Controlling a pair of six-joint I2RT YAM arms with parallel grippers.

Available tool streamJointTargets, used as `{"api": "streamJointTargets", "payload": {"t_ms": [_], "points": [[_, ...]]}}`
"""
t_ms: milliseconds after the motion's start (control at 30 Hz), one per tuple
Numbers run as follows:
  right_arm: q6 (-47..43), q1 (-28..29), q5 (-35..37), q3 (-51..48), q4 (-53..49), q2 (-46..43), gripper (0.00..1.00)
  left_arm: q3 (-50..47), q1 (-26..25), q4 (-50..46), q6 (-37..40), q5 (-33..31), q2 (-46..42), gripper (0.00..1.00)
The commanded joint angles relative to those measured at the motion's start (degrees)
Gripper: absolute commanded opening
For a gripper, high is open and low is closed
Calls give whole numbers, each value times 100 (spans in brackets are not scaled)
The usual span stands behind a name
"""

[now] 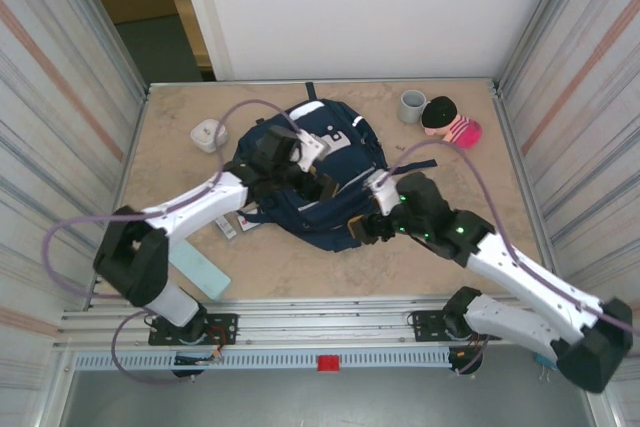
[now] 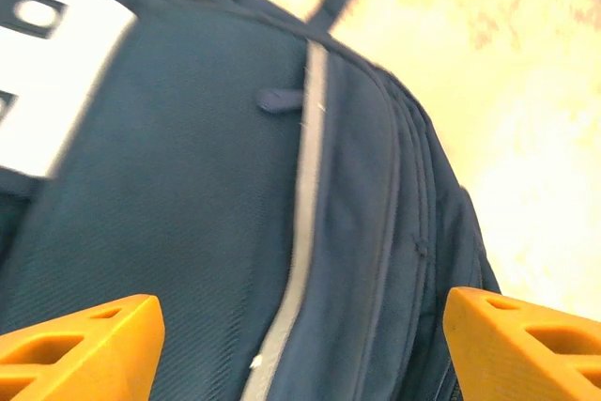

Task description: Pack the student bag

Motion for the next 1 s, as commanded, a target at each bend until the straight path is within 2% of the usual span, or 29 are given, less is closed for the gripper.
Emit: {"api": "streamJointTargets", "payload": {"t_ms": [0,167,333,400,500,533,600,733,833,967], "points": [[-1592,401,-18,395,-445,876,84,-360,386,163,-778,32,-714,79],[-2339,744,113,739,-125,2181,86,-1022,968,50,-1132,-16,-1427,80],[-2788,792,91,832,178,2953,84,-1594,1492,19,-1402,101,-1991,80],[-2940,783,161,805,294,3145,69,-1754,1637,4,-1435,103,-2128,80],[-3032,774,317,848,296,3194,23,-1914,1810,-74,-1435,192,-2185,80],[-3063,774,373,845,292,3102,11,-1961,1870,-89,-1432,256,-2158,80],[-3203,770,423,833,200,2798,0,-2067,1975,-50,-1447,427,-2062,80],[-3453,599,421,946,-308,1992,0,-2250,2090,197,-1557,696,-1893,79],[-3457,207,207,1148,-567,1463,0,-2348,2108,465,-1592,907,-1828,79],[-3430,-337,-16,1578,-722,1183,0,-2529,2106,919,-1590,1118,-1806,77]]}}
